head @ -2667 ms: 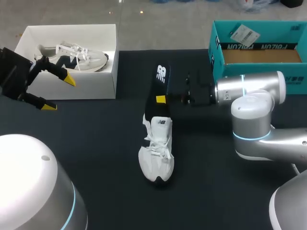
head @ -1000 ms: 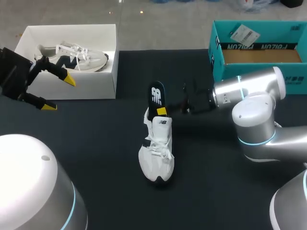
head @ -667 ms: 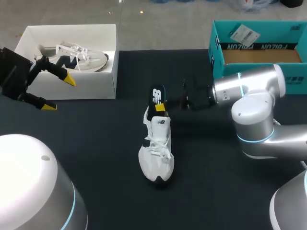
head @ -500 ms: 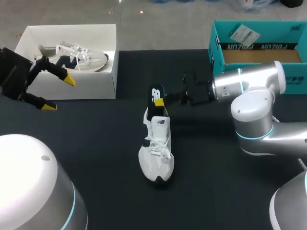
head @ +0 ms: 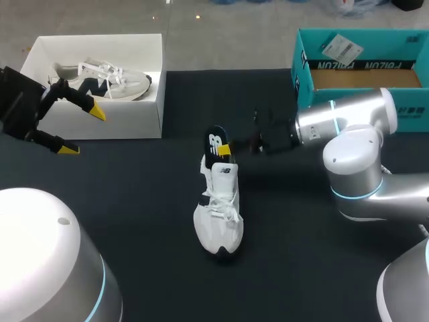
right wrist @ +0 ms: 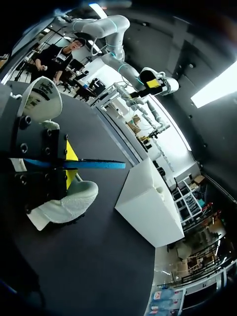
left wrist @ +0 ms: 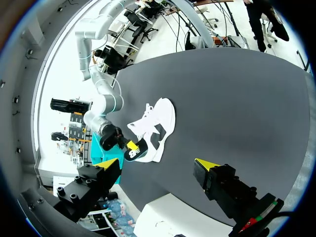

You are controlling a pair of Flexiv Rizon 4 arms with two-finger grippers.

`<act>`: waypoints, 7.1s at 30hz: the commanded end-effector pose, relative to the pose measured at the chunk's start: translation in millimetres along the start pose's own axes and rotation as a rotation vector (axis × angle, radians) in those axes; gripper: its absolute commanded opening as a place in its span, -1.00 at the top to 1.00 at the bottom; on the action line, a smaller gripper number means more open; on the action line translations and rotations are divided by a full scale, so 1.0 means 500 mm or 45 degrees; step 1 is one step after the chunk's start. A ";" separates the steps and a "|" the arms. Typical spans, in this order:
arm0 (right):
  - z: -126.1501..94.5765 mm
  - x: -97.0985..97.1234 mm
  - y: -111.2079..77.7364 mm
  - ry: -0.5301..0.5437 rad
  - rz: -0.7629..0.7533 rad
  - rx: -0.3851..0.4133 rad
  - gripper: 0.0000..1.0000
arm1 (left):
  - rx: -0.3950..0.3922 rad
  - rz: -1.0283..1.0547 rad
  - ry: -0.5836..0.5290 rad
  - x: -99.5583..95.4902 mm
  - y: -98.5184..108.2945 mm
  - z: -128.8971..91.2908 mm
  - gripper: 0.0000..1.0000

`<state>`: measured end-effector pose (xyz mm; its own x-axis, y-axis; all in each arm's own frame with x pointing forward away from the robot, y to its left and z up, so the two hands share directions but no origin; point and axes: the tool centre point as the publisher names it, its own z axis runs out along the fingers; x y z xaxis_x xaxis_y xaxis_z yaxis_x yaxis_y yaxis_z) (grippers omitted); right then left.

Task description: Take the shoe out of the shoebox, open the shoe tongue, remove and reinsert the insole, then place the shoe into the shoebox

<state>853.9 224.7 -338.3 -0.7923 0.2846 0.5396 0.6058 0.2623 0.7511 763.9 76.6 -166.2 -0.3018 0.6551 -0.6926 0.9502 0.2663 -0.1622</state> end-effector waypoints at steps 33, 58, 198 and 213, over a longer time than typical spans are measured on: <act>0.011 -0.003 0.003 -0.019 -0.018 0.029 1.00 | -0.002 -0.001 0.005 0.000 -0.001 0.000 -1.00; 0.014 0.001 -0.015 -0.001 -0.015 0.073 -0.46 | -0.002 -0.001 0.005 0.000 -0.001 0.000 -1.00; 0.058 -0.046 -0.050 -1.470 0.391 0.581 1.00 | -0.002 -0.001 0.005 0.000 -0.001 0.000 -1.00; 0.066 -0.059 -0.089 -1.445 0.485 0.599 1.00 | -0.002 -0.001 0.005 0.000 -0.001 0.000 -1.00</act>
<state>854.0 236.4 -403.3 -0.2001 0.9739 -0.1073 0.9315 0.2230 0.2874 763.8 76.7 -166.1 -0.3018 0.6551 -0.6926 0.9501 0.2664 -0.1621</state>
